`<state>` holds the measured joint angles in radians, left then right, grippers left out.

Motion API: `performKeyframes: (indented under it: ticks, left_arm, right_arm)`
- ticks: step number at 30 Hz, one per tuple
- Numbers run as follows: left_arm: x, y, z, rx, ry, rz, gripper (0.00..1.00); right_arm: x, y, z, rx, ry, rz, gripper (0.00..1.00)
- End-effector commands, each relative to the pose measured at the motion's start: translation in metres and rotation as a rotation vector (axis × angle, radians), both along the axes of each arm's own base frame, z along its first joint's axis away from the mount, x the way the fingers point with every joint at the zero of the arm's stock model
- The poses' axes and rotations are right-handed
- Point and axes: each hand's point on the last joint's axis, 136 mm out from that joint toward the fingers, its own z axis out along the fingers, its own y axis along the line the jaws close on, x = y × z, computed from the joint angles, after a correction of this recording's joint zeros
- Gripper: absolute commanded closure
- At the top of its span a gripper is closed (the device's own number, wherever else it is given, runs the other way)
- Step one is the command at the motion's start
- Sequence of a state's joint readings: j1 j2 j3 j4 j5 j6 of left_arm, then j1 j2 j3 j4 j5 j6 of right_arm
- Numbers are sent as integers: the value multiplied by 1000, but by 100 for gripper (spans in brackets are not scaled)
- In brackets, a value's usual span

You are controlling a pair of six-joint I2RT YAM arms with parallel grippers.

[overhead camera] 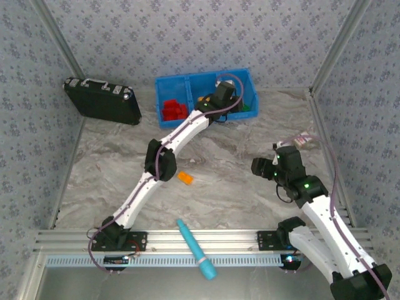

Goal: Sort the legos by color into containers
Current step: Place the lego in the container, then pick up the lego from the center of the table.

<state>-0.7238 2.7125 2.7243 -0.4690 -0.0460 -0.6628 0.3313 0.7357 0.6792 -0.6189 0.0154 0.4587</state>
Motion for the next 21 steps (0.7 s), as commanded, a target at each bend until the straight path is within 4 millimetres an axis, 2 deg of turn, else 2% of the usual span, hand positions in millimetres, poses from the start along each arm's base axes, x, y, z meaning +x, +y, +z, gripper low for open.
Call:
performKeyframes:
  ticks: [1,3,6,9,12,16,20,21]
  left_arm:
    - [25,3,26,-96,-97,71,56]
    - [27,5,27,-101,-100,73,54]
    - [29,8,36,-91,-125,73,44]
    - [27,13,50,-93,-129,62,43]
    - [20,29,88,-66,-155,40,44]
    - [-1,77,150,89,-220,42,43]
    - [-28,139,192,169,-235,71,42]
    - [-35,158,195,174,-238,90,41]
  right_arm:
    - [0,4,-2,42,12,-7,25]
    - [-1,4,-4,46,18,-6,25]
    - [4,8,-3,63,-1,2,25]
    - [6,11,-5,69,8,7,26]
    - [7,16,-7,81,8,22,26]
    - [12,39,-16,113,25,122,25]
    - [17,87,-19,69,-6,315,22]
    - [19,100,-21,40,-7,365,21]
